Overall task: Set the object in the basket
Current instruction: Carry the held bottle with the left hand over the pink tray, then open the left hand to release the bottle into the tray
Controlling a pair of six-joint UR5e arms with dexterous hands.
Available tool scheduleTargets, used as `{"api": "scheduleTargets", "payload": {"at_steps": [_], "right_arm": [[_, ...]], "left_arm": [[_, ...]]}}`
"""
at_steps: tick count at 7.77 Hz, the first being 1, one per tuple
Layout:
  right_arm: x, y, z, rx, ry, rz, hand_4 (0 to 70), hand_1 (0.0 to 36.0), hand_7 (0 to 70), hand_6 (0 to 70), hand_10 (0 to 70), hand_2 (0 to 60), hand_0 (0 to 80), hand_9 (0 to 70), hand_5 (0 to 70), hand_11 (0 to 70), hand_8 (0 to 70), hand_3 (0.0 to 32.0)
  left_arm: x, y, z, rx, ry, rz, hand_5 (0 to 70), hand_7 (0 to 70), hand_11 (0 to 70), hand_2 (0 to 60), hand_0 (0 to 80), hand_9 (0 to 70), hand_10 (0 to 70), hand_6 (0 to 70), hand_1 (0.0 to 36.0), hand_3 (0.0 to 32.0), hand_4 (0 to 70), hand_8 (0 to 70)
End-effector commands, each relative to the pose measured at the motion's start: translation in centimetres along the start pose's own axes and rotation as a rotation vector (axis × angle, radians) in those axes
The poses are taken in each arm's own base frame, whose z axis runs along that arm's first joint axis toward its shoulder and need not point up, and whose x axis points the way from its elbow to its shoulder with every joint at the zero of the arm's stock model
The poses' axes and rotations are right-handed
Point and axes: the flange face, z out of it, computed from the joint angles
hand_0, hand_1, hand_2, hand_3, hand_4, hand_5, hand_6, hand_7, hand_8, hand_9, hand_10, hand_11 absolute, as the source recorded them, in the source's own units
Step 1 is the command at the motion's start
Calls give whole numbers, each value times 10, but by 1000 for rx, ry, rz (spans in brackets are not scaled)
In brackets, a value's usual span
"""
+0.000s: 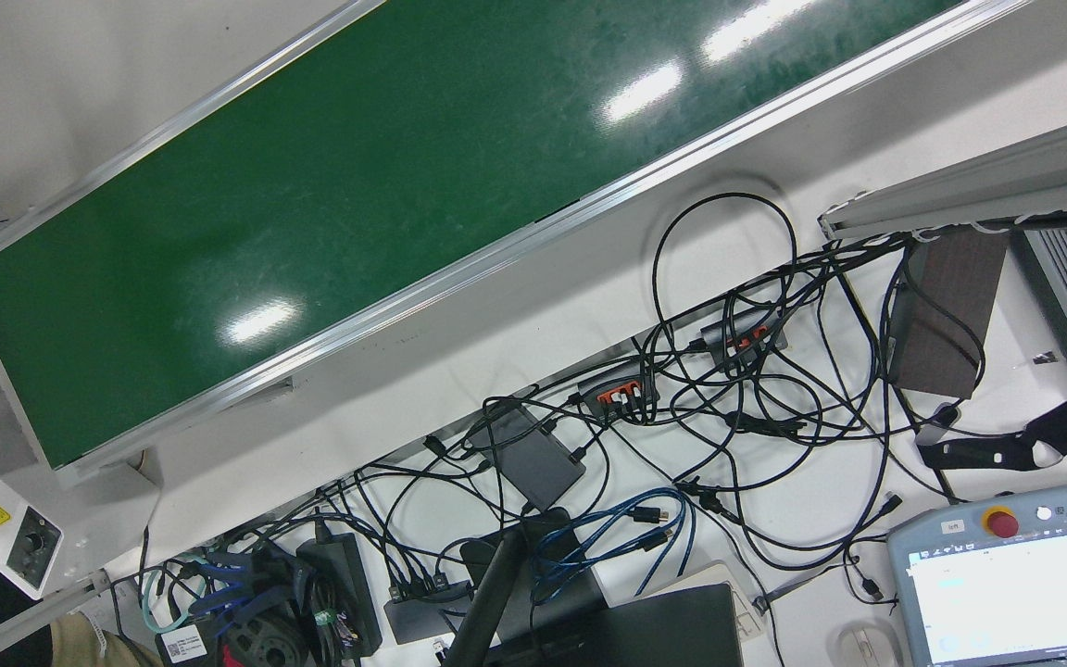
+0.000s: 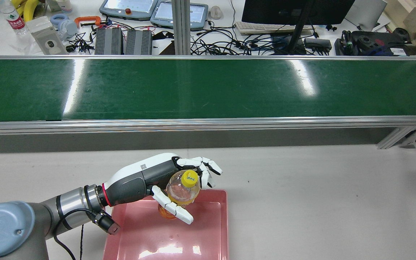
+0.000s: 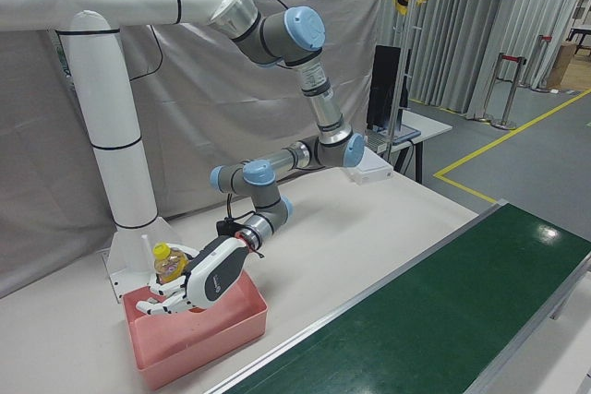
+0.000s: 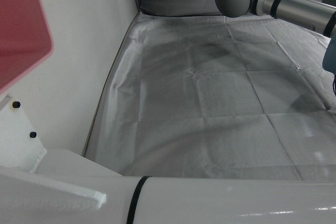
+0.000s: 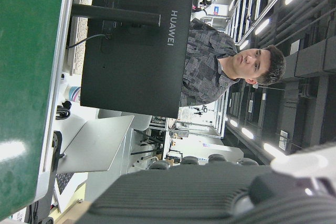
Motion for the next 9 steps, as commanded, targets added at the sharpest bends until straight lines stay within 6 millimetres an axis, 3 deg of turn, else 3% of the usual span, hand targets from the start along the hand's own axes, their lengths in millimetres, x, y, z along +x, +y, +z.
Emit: {"api": "scheduleTargets", "payload": {"at_steps": [1, 2, 3, 5, 9], "right_arm": [[0, 0, 0, 0, 0, 0, 0, 0, 0, 0, 0, 0, 0, 0, 0, 0, 0, 0], [0, 0, 0, 0, 0, 0, 0, 0, 0, 0, 0, 0, 0, 0, 0, 0, 0, 0], [0, 0, 0, 0, 0, 0, 0, 0, 0, 0, 0, 0, 0, 0, 0, 0, 0, 0], [0, 0, 0, 0, 0, 0, 0, 0, 0, 0, 0, 0, 0, 0, 0, 0, 0, 0], [0, 0, 0, 0, 0, 0, 0, 0, 0, 0, 0, 0, 0, 0, 0, 0, 0, 0]], "left_arm": [[-14, 9, 3, -44, -1, -21, 115, 72, 182, 0, 527, 75, 115, 39, 102, 0, 70, 57], [-27, 19, 7, -83, -1, -43, 52, 43, 88, 0, 530, 9, 49, 27, 91, 0, 63, 7], [-27, 20, 8, -92, 3, -45, 18, 29, 40, 0, 537, 0, 17, 27, 61, 0, 52, 0], [-26, 22, 10, -104, 9, -50, 14, 18, 18, 0, 535, 0, 2, 22, 44, 0, 48, 0], [-7, 32, 9, -113, 28, -51, 26, 13, 22, 0, 540, 0, 4, 25, 66, 0, 57, 0]]}}
